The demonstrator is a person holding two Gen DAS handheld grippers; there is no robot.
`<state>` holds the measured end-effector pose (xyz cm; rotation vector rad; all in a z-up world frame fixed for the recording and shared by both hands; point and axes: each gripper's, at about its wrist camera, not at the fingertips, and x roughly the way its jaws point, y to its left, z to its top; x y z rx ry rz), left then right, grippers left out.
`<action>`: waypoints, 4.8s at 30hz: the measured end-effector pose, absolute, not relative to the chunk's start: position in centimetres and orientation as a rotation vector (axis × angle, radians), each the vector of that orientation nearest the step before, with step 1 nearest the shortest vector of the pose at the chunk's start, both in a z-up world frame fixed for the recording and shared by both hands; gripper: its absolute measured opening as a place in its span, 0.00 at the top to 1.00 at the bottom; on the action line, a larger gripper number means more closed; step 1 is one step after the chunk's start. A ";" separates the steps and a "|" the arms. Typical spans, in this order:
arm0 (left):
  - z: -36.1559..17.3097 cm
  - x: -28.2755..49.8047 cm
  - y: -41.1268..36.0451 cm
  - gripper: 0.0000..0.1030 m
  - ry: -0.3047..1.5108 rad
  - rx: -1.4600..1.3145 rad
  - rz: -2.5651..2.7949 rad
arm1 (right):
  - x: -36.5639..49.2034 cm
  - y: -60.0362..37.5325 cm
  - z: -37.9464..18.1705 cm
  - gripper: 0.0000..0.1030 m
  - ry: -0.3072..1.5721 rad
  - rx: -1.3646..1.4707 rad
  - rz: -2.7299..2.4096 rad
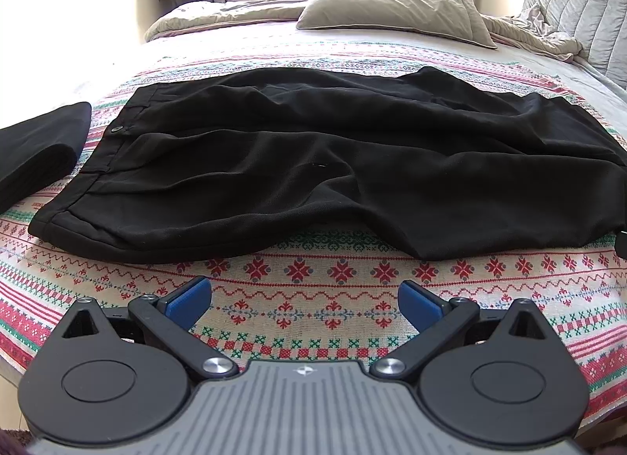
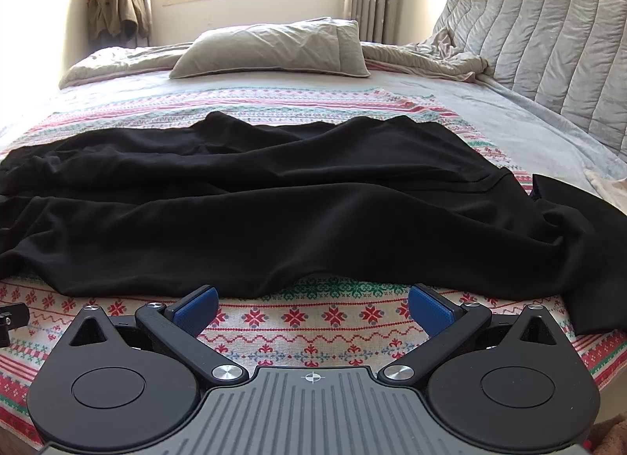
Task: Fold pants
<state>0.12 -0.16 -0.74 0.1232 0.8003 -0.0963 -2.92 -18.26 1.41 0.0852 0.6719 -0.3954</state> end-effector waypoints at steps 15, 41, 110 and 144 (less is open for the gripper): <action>-0.5 0.6 1.6 0.00 0.742 0.146 -0.122 | -3.7 -21.0 2.5 0.00 0.636 0.144 -0.355; -2.3 3.6 18.4 0.01 0.711 -0.414 0.015 | -8.7 -35.2 -2.3 0.03 0.618 0.610 -0.575; -2.9 3.0 0.8 0.00 0.729 -0.034 -0.476 | -7.8 -46.3 -1.5 0.85 0.531 0.167 -0.590; -3.5 1.6 -1.3 0.00 0.693 0.184 -0.623 | -8.9 -48.8 2.6 0.35 0.466 0.243 -0.710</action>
